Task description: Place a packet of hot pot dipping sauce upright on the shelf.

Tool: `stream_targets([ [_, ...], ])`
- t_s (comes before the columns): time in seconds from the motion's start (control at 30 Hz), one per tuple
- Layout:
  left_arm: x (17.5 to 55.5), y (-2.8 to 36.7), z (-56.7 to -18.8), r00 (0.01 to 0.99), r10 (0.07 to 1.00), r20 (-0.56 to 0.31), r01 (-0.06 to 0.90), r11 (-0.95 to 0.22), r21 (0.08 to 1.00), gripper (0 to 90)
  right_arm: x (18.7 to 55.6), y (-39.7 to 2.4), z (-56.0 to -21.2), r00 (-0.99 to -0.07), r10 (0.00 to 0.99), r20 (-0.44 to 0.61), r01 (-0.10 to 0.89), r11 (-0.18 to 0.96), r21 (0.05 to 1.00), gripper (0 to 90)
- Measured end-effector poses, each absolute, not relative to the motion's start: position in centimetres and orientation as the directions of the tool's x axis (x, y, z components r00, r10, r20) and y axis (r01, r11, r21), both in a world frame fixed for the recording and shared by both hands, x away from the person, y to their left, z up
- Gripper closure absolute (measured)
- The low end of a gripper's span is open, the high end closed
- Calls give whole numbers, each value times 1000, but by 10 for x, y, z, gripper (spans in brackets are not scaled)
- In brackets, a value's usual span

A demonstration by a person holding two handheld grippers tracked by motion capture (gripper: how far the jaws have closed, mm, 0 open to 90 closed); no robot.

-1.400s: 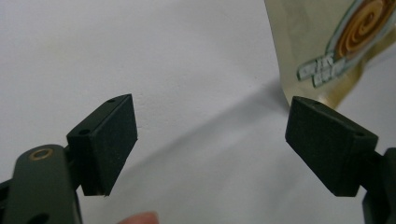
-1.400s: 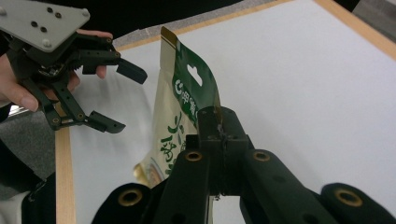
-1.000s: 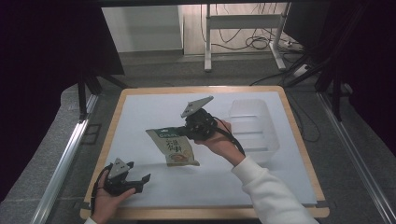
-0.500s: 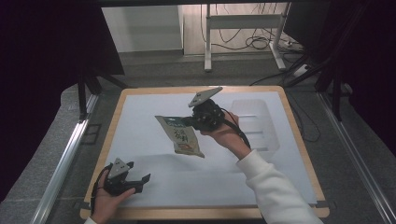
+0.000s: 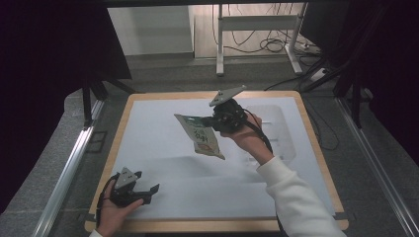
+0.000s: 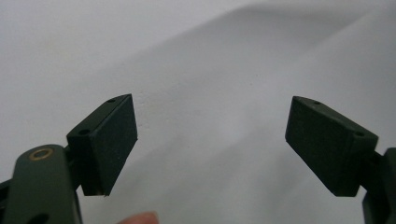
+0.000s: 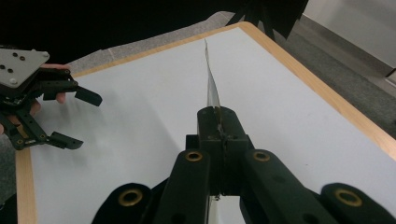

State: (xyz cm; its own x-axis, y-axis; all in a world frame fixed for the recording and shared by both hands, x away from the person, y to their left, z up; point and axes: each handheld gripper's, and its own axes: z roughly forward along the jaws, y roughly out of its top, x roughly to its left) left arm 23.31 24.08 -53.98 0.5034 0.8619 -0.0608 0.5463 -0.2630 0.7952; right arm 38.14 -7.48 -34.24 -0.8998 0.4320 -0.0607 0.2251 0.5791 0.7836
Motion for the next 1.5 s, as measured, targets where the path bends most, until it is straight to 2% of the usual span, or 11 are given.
stream_targets([
  [1.5,234,239,-541,506,860,-62,550,-266,792,168,412,-134,-296,-844,530,-82,240,510,826,899],
])
